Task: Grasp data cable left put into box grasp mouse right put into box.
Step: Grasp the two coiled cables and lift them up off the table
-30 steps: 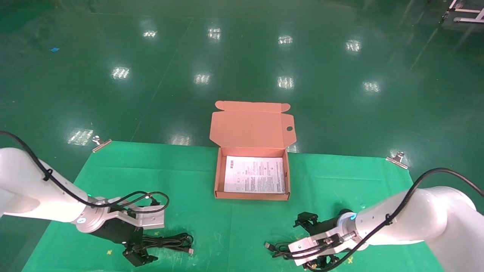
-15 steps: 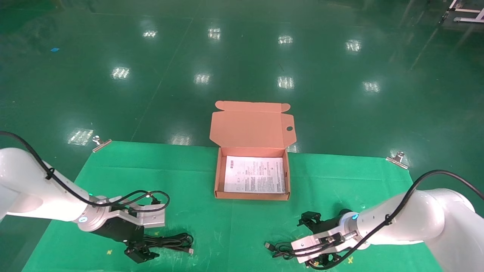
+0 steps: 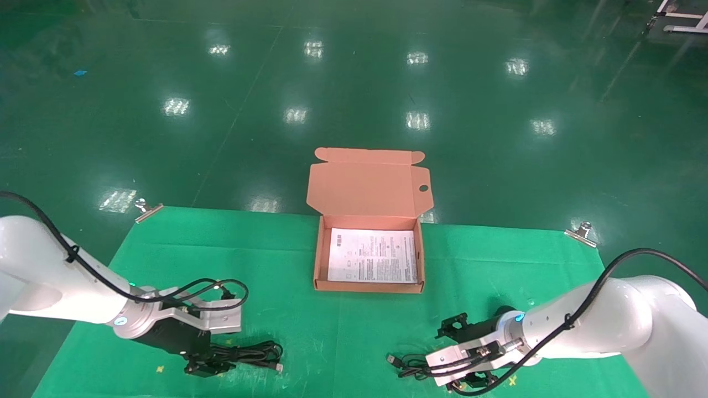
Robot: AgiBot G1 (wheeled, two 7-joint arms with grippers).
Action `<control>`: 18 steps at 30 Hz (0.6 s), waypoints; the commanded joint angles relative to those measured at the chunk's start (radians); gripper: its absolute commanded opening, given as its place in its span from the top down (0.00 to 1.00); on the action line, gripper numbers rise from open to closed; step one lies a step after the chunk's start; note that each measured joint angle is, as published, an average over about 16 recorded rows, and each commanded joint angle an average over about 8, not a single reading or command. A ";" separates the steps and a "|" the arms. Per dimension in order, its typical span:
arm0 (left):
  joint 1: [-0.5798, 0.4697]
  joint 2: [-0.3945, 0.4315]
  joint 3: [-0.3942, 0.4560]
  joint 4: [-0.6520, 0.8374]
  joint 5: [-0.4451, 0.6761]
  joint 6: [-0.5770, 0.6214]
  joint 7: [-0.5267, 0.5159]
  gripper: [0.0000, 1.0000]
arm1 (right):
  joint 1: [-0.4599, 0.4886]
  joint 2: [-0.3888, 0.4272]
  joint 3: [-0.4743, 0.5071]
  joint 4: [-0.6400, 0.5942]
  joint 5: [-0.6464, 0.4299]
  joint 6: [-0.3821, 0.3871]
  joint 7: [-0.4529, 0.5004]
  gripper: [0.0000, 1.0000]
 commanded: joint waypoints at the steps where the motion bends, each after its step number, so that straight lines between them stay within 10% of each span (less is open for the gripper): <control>1: 0.000 -0.001 0.000 -0.001 0.000 0.001 -0.001 1.00 | 0.000 0.000 0.000 0.001 0.000 -0.001 0.000 1.00; 18: 0.001 -0.002 0.001 -0.006 0.001 0.003 -0.002 1.00 | -0.001 0.001 0.001 0.004 0.002 -0.003 0.000 1.00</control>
